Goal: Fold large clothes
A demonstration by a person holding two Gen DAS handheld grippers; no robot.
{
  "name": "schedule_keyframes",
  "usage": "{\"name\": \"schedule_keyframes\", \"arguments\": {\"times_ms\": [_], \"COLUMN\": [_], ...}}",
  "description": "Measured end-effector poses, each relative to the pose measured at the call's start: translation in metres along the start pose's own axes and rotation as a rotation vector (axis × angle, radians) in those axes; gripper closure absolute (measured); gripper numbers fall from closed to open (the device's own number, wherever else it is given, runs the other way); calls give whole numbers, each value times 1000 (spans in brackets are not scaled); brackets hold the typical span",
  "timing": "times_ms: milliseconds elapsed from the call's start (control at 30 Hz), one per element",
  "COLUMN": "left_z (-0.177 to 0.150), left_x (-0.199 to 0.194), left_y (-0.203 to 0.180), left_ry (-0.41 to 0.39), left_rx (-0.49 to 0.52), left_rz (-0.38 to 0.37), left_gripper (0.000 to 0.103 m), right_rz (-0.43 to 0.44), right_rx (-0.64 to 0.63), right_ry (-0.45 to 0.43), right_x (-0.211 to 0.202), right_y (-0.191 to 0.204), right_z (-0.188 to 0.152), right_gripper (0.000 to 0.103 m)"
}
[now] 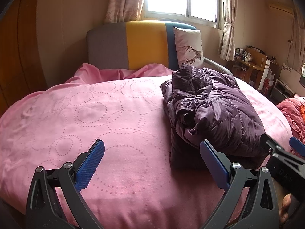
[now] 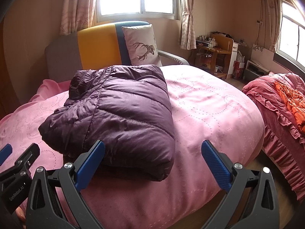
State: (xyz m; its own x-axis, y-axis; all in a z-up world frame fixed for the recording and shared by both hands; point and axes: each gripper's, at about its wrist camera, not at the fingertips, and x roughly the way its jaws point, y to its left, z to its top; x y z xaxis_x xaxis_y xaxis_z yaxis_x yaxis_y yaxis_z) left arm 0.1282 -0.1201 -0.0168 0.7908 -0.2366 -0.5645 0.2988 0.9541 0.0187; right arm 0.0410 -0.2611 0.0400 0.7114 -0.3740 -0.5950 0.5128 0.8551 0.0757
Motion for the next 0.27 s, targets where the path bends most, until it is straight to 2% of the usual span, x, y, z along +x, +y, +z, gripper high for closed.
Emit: {"name": "schedule_keyframes", "arguments": {"times_ms": [133, 267], "left_z": [1, -1], "left_x": [11, 24], "left_y": [7, 14], "left_ry": [34, 77], "left_rx": [-31, -58], "left_rz": [20, 27], "left_gripper": [4, 4], "right_rz": [-14, -52], "right_rx": [76, 147], "right_ry": [-18, 50], "right_x": [13, 59], "right_y": [-30, -68], "right_z": [28, 55], "right_gripper": [2, 2]}}
